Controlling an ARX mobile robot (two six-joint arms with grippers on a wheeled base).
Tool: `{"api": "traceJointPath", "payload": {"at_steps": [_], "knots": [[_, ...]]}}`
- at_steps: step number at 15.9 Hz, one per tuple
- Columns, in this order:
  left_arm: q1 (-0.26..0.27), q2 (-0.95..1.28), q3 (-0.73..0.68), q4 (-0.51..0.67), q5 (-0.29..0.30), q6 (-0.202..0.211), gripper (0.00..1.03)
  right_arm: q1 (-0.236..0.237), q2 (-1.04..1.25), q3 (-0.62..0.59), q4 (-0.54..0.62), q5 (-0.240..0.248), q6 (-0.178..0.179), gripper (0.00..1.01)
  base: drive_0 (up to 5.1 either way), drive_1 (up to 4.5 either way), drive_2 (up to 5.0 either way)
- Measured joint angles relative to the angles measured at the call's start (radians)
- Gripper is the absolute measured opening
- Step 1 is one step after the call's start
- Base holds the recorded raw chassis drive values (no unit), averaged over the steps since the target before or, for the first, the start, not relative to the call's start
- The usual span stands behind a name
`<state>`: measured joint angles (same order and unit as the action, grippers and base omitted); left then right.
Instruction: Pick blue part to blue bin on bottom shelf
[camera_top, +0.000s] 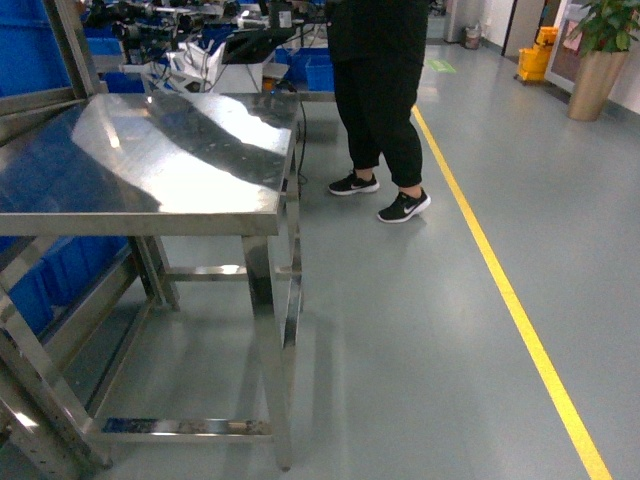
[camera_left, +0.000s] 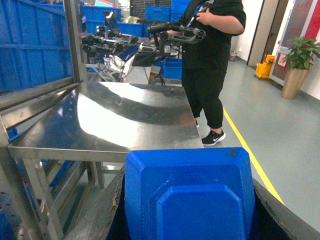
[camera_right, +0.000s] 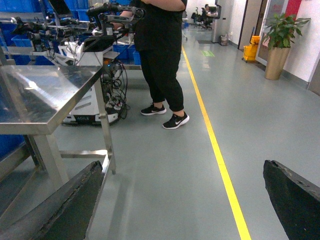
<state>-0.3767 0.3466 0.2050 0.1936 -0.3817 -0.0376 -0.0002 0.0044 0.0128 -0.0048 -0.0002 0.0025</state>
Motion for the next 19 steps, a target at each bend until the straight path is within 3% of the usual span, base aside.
{"api": "traceJointPath", "payload": {"at_steps": [19], "knots": [[0.001, 0.0, 0.0, -0.002, -0.002, 0.0, 0.44, 0.0, 0.0, 0.0, 0.0, 0.0, 0.0, 0.98, 0.4, 0.37, 0.4]]}}
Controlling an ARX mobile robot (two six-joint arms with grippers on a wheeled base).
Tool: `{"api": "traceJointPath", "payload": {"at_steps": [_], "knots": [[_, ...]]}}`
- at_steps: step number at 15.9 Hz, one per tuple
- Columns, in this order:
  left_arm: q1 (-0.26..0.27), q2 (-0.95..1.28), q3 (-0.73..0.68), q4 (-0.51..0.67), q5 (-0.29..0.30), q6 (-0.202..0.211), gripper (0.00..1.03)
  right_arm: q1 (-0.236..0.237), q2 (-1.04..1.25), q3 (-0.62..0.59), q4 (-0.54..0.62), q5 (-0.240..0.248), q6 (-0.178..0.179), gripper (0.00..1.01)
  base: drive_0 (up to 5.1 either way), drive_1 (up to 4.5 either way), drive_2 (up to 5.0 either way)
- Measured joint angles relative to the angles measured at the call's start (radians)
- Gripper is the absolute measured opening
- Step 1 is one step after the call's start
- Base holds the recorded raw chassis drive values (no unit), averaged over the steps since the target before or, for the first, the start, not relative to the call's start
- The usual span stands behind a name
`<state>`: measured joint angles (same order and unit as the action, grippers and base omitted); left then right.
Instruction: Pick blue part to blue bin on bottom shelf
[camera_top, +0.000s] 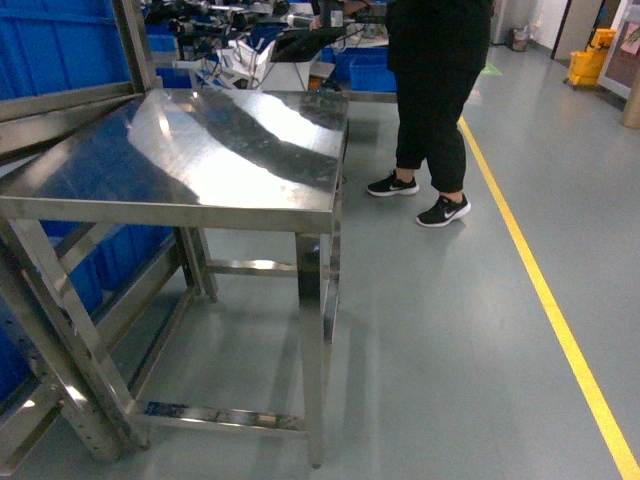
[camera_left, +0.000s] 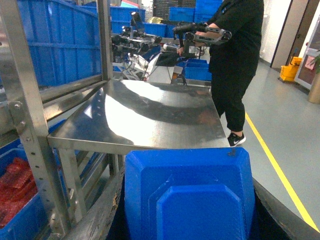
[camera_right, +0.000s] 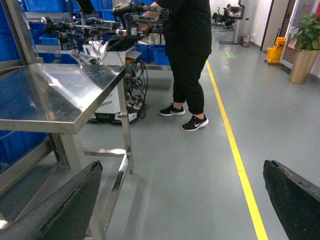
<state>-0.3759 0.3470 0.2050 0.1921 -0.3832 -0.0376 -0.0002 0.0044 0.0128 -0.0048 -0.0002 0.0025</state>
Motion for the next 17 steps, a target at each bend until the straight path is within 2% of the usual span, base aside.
{"api": "traceJointPath", "payload": {"at_steps": [10, 17], "knots": [[0.0, 0.001, 0.0, 0.002, 0.009, 0.0, 0.44, 0.0, 0.0, 0.0, -0.002, 0.003, 0.0, 0.98, 0.0, 0.0, 0.0], [-0.002, 0.0, 0.0, 0.002, 0.002, 0.0, 0.44, 0.0, 0.0, 0.0, 0.003, 0.001, 0.0, 0.98, -4.9, 2.56, 2.6]]}}
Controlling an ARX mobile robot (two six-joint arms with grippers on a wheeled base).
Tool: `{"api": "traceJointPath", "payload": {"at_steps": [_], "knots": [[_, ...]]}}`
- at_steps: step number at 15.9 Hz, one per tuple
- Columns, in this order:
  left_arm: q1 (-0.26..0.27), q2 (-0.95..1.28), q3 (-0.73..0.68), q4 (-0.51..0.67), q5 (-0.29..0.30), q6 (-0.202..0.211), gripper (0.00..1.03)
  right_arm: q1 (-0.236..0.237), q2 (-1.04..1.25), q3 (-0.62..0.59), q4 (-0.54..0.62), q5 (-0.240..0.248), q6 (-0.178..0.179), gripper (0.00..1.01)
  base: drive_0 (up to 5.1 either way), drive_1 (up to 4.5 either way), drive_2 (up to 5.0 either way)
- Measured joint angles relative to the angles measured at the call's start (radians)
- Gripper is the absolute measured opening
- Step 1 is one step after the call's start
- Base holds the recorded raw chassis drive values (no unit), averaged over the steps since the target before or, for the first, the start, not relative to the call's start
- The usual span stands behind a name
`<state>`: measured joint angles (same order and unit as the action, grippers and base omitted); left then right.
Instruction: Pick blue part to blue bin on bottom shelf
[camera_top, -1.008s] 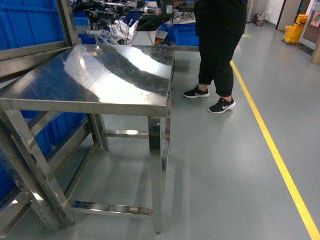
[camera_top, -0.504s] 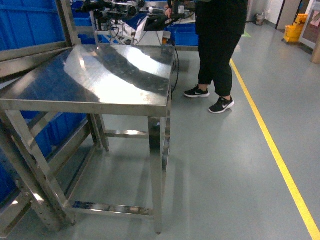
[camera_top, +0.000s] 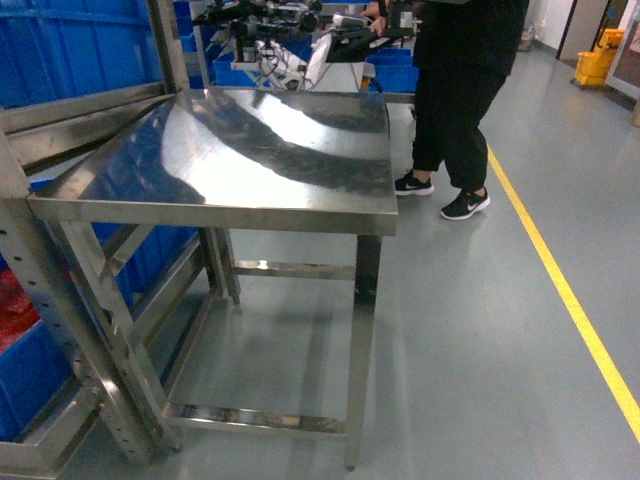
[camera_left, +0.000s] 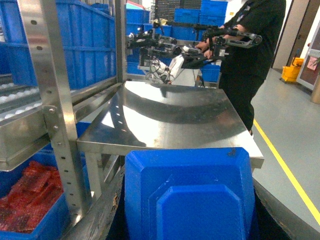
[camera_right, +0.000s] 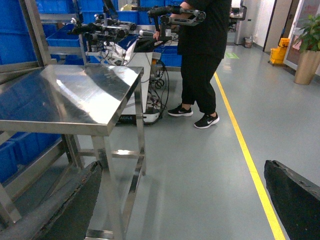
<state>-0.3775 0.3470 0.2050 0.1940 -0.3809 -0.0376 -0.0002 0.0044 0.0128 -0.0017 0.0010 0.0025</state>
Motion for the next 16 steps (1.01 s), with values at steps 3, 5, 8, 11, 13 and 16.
{"api": "traceJointPath", "payload": {"at_steps": [3, 5, 8, 11, 13, 16], "knots": [[0.0, 0.0, 0.0, -0.002, 0.0, 0.0, 0.44, 0.0, 0.0, 0.0, -0.004, 0.0, 0.0, 0.98, -4.9, 2.55, 2.6], [0.001, 0.0, 0.0, -0.001, -0.001, 0.0, 0.44, 0.0, 0.0, 0.0, -0.004, -0.001, 0.0, 0.98, -5.0, 2.45, 2.4], [0.001, 0.0, 0.0, -0.003, 0.0, 0.0, 0.44, 0.0, 0.0, 0.0, -0.003, -0.001, 0.0, 0.98, -5.0, 2.45, 2.4], [0.001, -0.001, 0.0, 0.001, 0.0, 0.0, 0.44, 0.0, 0.0, 0.0, -0.001, -0.001, 0.0, 0.98, -5.0, 2.41, 2.4], [0.001, -0.001, 0.0, 0.001, -0.001, 0.0, 0.44, 0.0, 0.0, 0.0, -0.001, -0.001, 0.0, 0.98, -5.0, 2.5, 2.5], [0.0, 0.0, 0.0, 0.0, 0.0, 0.0, 0.44, 0.0, 0.0, 0.0, -0.003, -0.001, 0.0, 0.98, -5.1, 2.39, 2.4]]}}
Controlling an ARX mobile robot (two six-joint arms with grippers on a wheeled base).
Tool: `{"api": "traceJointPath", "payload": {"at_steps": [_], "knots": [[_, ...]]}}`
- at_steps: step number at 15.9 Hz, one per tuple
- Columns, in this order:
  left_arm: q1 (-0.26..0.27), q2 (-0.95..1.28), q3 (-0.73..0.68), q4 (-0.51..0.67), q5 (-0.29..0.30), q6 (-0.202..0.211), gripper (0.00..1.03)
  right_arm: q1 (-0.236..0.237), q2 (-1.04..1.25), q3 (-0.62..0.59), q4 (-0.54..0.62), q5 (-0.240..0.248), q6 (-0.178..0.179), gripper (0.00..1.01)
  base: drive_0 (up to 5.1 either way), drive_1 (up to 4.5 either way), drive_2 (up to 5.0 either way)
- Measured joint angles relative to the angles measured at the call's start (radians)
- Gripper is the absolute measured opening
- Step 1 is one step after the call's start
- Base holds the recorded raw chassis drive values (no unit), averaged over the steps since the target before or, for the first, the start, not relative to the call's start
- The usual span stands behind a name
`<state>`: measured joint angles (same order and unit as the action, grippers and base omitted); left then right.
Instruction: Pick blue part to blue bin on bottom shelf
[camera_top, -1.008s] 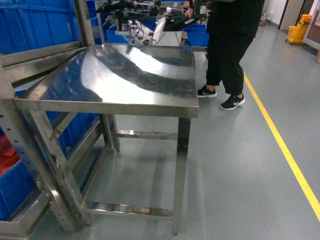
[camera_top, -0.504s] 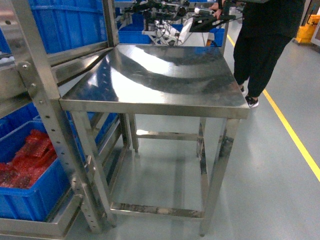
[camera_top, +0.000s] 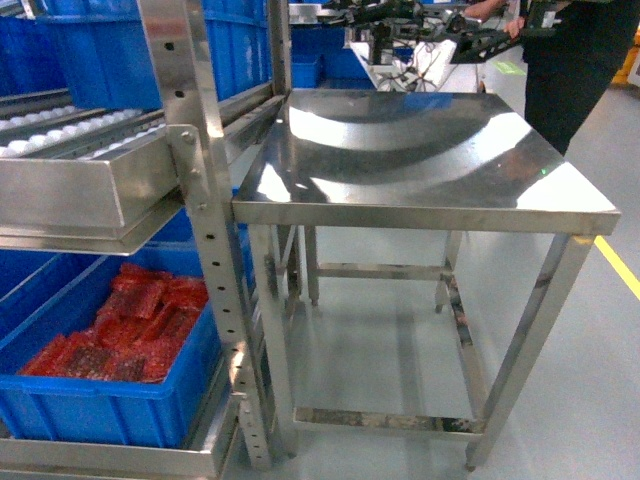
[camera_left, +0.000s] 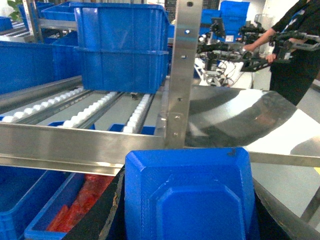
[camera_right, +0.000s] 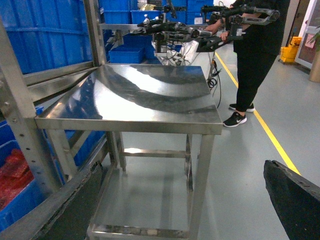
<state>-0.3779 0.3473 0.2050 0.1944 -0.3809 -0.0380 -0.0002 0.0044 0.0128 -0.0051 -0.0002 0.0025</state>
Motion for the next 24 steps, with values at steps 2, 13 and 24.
{"api": "traceJointPath", "payload": {"at_steps": [2, 13, 24], "knots": [[0.0, -0.002, 0.0, 0.0, -0.001, 0.0, 0.44, 0.0, 0.0, 0.0, -0.002, 0.0, 0.0, 0.98, -4.7, 2.73, 2.7], [0.001, -0.001, 0.0, -0.003, 0.0, 0.0, 0.44, 0.0, 0.0, 0.0, 0.001, 0.0, 0.0, 0.98, -5.1, 2.33, 2.3], [0.001, -0.002, 0.0, -0.001, 0.0, 0.0, 0.44, 0.0, 0.0, 0.0, -0.001, 0.0, 0.0, 0.98, -5.1, 2.39, 2.4]]}}
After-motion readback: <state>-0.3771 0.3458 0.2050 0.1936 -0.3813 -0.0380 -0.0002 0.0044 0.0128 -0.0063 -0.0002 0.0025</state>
